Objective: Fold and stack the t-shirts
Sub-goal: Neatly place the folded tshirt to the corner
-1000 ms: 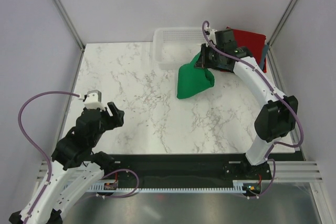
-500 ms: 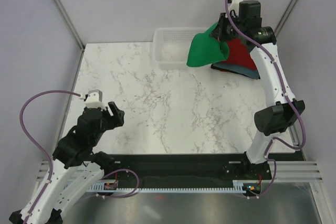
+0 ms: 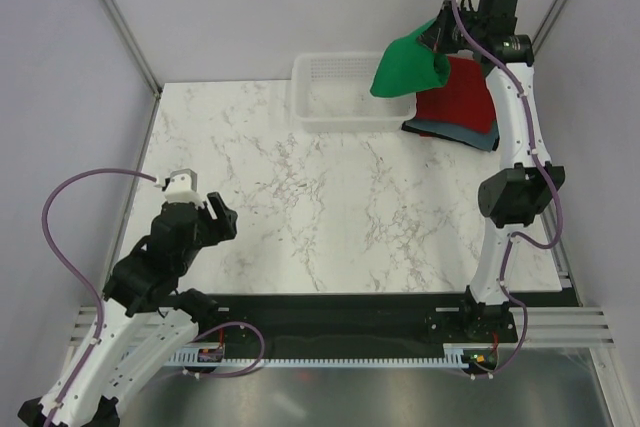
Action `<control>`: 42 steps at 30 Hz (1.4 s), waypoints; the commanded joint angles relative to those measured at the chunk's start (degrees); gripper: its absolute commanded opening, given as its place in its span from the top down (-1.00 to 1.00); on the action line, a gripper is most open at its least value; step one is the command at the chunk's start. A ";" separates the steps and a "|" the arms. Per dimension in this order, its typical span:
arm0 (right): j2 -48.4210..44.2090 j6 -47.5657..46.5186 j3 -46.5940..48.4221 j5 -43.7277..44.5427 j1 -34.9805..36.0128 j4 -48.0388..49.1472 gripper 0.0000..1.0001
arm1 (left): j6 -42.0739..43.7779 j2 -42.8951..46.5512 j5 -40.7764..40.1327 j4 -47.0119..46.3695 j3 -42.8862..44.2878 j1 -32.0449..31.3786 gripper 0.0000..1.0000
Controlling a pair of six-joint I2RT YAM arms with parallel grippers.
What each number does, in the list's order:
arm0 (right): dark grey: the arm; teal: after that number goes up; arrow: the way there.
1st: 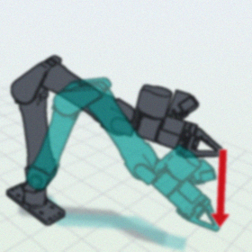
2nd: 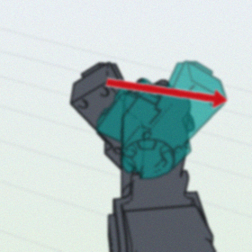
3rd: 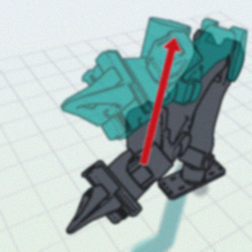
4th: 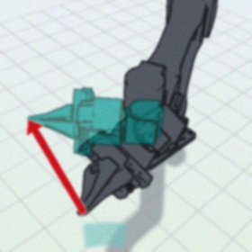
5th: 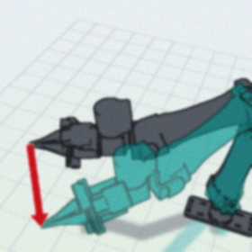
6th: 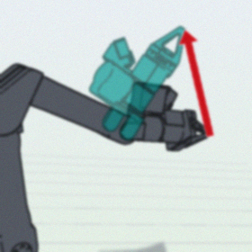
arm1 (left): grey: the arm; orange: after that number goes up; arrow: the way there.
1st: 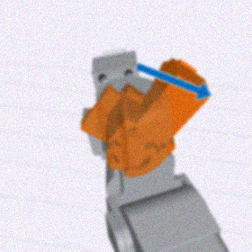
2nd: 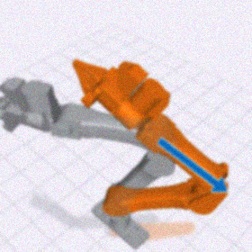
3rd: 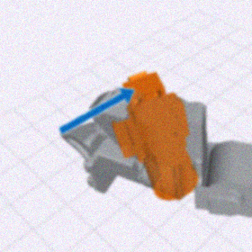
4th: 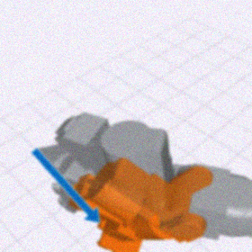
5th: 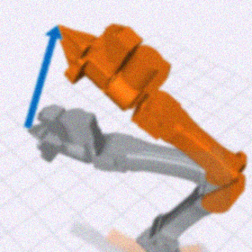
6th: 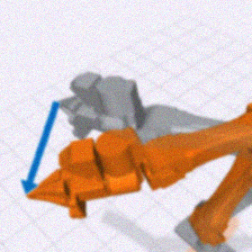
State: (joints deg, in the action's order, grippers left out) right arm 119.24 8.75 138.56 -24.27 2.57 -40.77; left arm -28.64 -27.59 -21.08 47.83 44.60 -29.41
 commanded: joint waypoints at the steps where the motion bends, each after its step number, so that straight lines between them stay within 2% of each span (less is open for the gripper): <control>1: 0.90 -0.05 3.64 -6.74 -1.51 10.26 1.00 | -1.77 -0.70 -1.68 -1.87 0.05 0.67 -0.48; 5: 5.11 0.56 6.10 -8.77 -4.49 12.82 1.00 | -1.77 -1.49 -1.59 -1.87 0.05 0.93 -0.48; 11: 8.19 -0.32 3.30 -12.38 -9.50 14.93 1.00 | -1.77 -2.46 -1.16 -1.87 0.05 0.93 -0.47; 16: 12.59 5.21 4.44 -16.77 -13.55 18.53 1.00 | -1.77 -3.34 -0.98 -1.87 0.14 0.93 -0.47; 25: 10.49 8.82 -6.02 -16.43 -17.51 18.36 1.00 | -1.59 -5.63 -0.28 -1.87 0.23 0.93 -0.47; 32: 9.43 19.45 -7.95 -19.22 -22.77 18.45 1.00 | -1.42 -5.72 -0.19 -1.96 0.31 0.93 -0.46; 37: 10.21 24.55 -11.29 -17.83 -25.42 18.19 0.96 | -1.42 -5.19 -0.10 -2.04 0.31 0.93 -0.46; 38: 10.83 25.17 -11.04 -17.91 -25.94 18.01 0.00 | -1.42 -5.28 -0.19 -2.04 0.31 0.93 -0.46; 40: 12.67 24.74 -10.07 -16.52 -26.21 15.30 -0.95 | -1.50 -5.28 -0.10 -2.04 0.23 0.93 -0.46; 42: 12.86 23.51 -9.45 -14.07 -26.21 11.88 -0.96 | -1.42 -5.01 -0.19 -1.96 0.31 0.93 -0.45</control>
State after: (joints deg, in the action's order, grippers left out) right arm 132.11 31.48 127.20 -40.38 -23.64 -26.09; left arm -28.67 -33.08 -20.91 47.83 44.62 -28.93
